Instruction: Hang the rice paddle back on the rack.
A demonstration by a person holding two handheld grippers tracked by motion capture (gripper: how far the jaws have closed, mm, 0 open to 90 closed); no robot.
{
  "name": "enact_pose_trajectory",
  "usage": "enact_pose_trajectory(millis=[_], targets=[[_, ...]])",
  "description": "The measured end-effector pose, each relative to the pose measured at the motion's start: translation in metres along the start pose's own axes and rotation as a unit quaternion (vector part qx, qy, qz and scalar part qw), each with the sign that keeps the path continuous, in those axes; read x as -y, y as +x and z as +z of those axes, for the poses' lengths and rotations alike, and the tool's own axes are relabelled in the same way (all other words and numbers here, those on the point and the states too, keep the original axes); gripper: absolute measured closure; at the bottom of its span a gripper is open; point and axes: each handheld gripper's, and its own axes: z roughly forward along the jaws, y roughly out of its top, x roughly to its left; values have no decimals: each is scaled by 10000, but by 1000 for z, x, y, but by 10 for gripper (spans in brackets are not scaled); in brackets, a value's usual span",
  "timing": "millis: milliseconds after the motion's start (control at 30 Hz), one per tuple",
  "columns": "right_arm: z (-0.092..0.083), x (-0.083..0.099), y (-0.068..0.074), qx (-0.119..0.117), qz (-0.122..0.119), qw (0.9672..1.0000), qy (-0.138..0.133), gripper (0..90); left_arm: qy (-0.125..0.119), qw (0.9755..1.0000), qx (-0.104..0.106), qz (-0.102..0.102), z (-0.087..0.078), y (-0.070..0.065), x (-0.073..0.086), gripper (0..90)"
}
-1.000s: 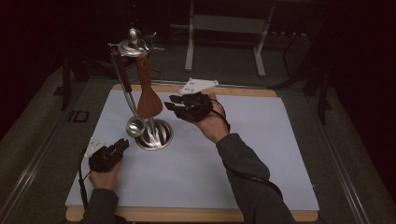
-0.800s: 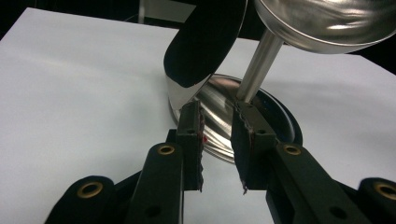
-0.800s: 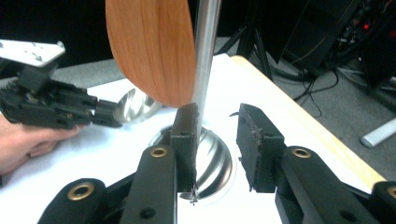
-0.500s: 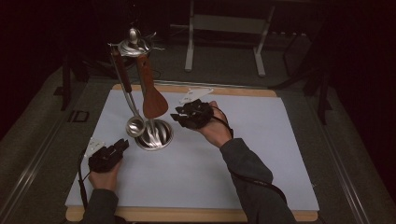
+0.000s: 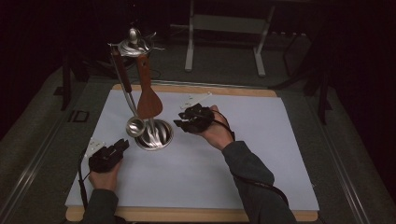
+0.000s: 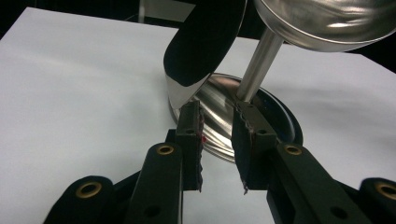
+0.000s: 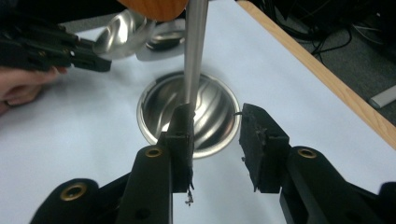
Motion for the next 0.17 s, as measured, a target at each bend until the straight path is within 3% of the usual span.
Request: enact_pose_trajectory(millis=[167], targets=[[3, 10, -4, -11, 59, 9999, 145, 644, 7, 10000, -6, 2, 0, 0, 0, 733]])
